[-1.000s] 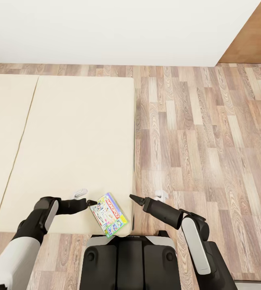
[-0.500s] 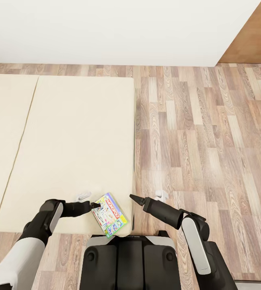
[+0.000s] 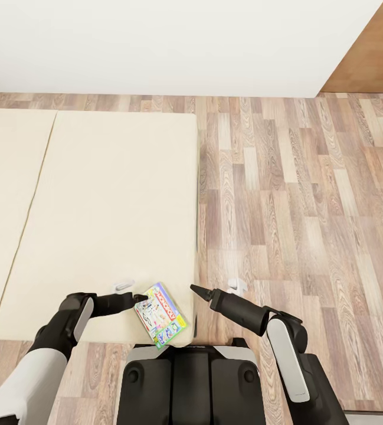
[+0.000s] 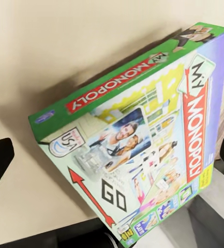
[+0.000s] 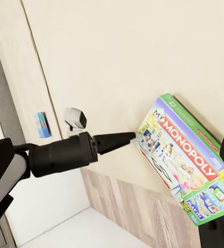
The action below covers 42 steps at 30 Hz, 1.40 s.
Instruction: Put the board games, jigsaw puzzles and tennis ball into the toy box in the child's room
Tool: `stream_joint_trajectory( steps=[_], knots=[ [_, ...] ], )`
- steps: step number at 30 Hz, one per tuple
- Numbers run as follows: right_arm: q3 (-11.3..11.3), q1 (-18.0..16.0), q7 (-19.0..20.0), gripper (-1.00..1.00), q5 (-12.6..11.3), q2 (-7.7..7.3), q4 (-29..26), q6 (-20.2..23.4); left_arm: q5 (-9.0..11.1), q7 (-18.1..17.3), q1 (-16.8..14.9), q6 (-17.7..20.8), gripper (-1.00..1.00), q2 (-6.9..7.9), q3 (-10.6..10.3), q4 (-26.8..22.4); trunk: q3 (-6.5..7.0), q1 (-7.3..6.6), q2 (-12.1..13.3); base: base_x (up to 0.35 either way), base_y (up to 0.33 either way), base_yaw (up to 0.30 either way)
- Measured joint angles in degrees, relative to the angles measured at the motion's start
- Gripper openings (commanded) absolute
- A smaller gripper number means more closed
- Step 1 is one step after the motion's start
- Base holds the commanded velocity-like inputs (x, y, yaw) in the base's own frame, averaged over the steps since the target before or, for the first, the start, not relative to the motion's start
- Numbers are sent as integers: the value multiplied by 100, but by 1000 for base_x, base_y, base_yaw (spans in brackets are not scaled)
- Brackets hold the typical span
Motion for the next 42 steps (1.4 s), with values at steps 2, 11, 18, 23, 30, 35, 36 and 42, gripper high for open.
stream_joint_trajectory(
  steps=[2, 11, 18, 23, 30, 35, 36, 42],
  knots=[
    [1, 0, 0, 100, 0, 0, 0, 0, 3, 0, 1, -82, 100, 1, 0, 35, 0, 0, 0, 0, 0, 0],
    [0, 0, 91, 100, 6, 0, -1, -2, 16, -5, 0, -166, 100, 14, 5, 80, 0, 0, 0, 0, 0, 0],
    [-5, 0, 178, 100, 11, 0, -1, -2, 14, -5, 1, -168, 100, 12, 8, 85, 0, 0, 0, 0, 0, 0],
    [-5, 0, 196, 100, 12, 0, -5, -1, 10, -1, 2, -170, 100, 3, 8, 114, 0, 0, 0, 0, 0, 0],
    [-8, 0, 197, 100, 12, 0, -9, 0, 15, 11, -1, -513, 100, 0, 3, 389, 0, 0, 0, 0, 0, 0],
    [-115, 0, 199, 100, 7, 0, -9, -1, 14, 30, -1, -763, 100, -27, 5, 547, 0, 0, 0, 0, 0, 0],
    [-127, 0, 198, 100, 6, 0, -9, 0, 12, 32, -1, -775, 100, -43, 6, 556, 0, 0, 0, 0, 0, 0],
    [-171, 0, 200, 100, 8, 0, -9, 3, 2, 144, -2, -814, 100, -118, 4, 586, 0, 0, 0, 0, 0, 0]
  ],
)
